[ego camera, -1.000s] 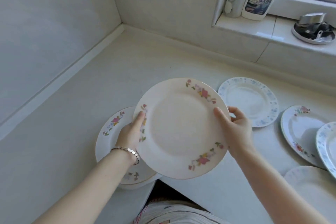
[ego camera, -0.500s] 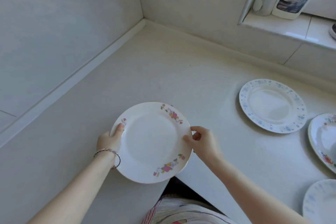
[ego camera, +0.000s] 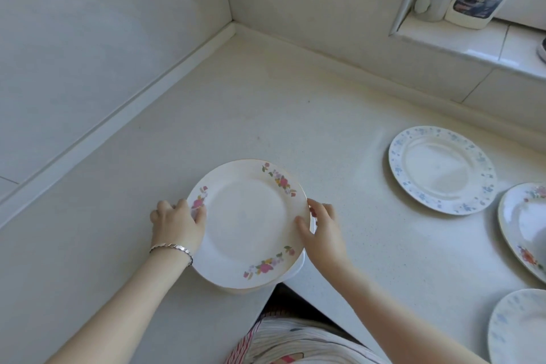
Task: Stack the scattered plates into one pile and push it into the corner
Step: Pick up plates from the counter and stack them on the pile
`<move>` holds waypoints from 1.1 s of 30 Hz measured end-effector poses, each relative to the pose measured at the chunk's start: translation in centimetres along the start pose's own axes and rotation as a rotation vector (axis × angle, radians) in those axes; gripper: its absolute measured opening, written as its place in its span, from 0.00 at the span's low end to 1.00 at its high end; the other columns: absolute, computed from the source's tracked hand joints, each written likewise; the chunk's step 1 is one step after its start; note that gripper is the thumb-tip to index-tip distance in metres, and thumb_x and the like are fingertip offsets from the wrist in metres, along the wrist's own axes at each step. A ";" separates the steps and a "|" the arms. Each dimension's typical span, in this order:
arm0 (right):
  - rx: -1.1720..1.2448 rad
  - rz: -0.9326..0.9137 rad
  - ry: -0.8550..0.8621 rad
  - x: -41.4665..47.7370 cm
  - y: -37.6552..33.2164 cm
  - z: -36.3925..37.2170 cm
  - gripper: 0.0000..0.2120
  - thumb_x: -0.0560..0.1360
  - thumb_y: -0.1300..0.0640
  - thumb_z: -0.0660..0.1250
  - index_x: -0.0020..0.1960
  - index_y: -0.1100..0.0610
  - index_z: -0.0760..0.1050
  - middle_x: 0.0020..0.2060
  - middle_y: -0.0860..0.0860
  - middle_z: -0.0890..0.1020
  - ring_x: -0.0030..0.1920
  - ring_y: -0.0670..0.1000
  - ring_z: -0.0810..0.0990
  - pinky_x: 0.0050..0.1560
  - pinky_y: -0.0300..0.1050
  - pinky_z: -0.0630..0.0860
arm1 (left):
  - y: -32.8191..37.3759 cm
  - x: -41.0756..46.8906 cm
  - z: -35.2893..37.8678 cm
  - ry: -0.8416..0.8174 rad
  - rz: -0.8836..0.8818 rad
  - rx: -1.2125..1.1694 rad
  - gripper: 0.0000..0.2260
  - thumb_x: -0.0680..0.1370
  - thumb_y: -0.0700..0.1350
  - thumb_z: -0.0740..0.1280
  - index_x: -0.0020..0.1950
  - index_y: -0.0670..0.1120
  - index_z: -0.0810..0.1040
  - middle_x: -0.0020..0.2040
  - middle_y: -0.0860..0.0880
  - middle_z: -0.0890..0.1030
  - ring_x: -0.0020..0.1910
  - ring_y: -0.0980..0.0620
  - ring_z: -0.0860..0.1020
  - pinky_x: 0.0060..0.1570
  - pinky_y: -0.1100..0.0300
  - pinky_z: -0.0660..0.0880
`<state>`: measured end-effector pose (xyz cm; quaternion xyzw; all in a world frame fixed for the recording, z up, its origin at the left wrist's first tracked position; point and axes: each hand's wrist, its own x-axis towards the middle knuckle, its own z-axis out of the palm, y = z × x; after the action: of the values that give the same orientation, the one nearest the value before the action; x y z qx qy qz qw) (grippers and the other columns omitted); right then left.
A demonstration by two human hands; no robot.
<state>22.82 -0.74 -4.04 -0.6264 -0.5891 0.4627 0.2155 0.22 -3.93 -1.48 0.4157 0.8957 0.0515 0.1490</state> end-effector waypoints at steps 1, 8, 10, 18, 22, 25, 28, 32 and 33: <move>0.129 0.049 -0.036 0.0 0.0 0.3 0.23 0.78 0.56 0.59 0.73 0.55 0.61 0.64 0.48 0.67 0.64 0.46 0.68 0.64 0.39 0.65 | -0.5 0.4 0.5 0.003 0.003 -0.123 0.18 0.78 0.51 0.58 0.49 0.37 0.77 0.54 0.35 0.73 0.59 0.37 0.69 0.56 0.50 0.67; 0.580 0.106 -0.106 -0.1 0.3 1.9 0.24 0.81 0.49 0.51 0.76 0.50 0.53 0.74 0.43 0.59 0.71 0.41 0.58 0.72 0.40 0.55 | -0.5 -1.4 1.6 -0.279 -0.308 -1.324 0.16 0.82 0.52 0.48 0.53 0.53 0.75 0.44 0.57 0.80 0.44 0.57 0.78 0.39 0.61 0.73; 0.616 0.106 -0.122 0.2 0.7 2.3 0.27 0.78 0.43 0.50 0.76 0.48 0.52 0.75 0.43 0.57 0.72 0.41 0.57 0.74 0.43 0.53 | -0.3 -1.8 2.0 -0.239 -0.309 -1.404 0.15 0.82 0.51 0.48 0.52 0.57 0.74 0.45 0.59 0.79 0.42 0.61 0.78 0.39 0.63 0.72; 0.612 0.226 -0.165 2.6 3.3 -1.6 0.28 0.77 0.42 0.55 0.73 0.54 0.60 0.73 0.51 0.65 0.72 0.51 0.65 0.71 0.50 0.63 | -0.7 0.3 1.8 -0.258 -0.355 -1.261 0.16 0.78 0.42 0.52 0.55 0.46 0.78 0.50 0.46 0.85 0.38 0.50 0.81 0.35 0.63 0.76; 1.131 0.730 0.304 5.4 7.1 -6.7 0.27 0.81 0.51 0.54 0.74 0.65 0.54 0.71 0.60 0.67 0.69 0.58 0.70 0.67 0.47 0.67 | -0.6 1.2 1.9 -0.213 -0.329 -1.117 0.17 0.77 0.41 0.53 0.61 0.46 0.76 0.56 0.43 0.81 0.47 0.43 0.79 0.42 0.57 0.74; 1.288 0.754 0.485 7.6 9.6 -9.3 0.25 0.82 0.54 0.50 0.74 0.65 0.53 0.72 0.59 0.65 0.72 0.56 0.66 0.72 0.45 0.62 | 0.0 0.3 2.0 -0.110 -0.301 -1.090 0.16 0.80 0.43 0.54 0.64 0.49 0.73 0.54 0.47 0.77 0.49 0.48 0.75 0.50 0.57 0.71; 1.469 0.589 0.633 9.3 9.5 -11.2 0.24 0.81 0.55 0.50 0.74 0.65 0.54 0.74 0.58 0.62 0.74 0.54 0.62 0.73 0.42 0.58 | 0.1 0.3 2.2 -0.079 -0.290 -1.062 0.16 0.80 0.43 0.53 0.65 0.48 0.73 0.54 0.46 0.76 0.49 0.48 0.74 0.50 0.59 0.68; 1.602 0.662 0.701 11.7 9.9 -14.2 0.16 0.76 0.51 0.64 0.63 0.50 0.68 0.68 0.41 0.72 0.55 0.42 0.77 0.42 0.34 0.74 | -0.1 0.5 2.5 -0.073 -0.301 -1.056 0.15 0.80 0.44 0.54 0.65 0.48 0.73 0.54 0.46 0.77 0.50 0.48 0.75 0.52 0.56 0.70; 1.609 0.669 0.704 11.7 9.8 -14.5 0.15 0.77 0.54 0.63 0.63 0.50 0.68 0.68 0.41 0.72 0.57 0.42 0.77 0.45 0.33 0.74 | -0.2 0.6 2.6 -0.071 -0.303 -1.051 0.15 0.80 0.44 0.54 0.65 0.48 0.73 0.54 0.46 0.77 0.50 0.47 0.75 0.53 0.55 0.70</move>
<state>38.71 12.17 -8.94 -0.5298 0.2175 0.5526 0.6054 0.52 -3.72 -4.10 0.1531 0.7937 0.4560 0.3725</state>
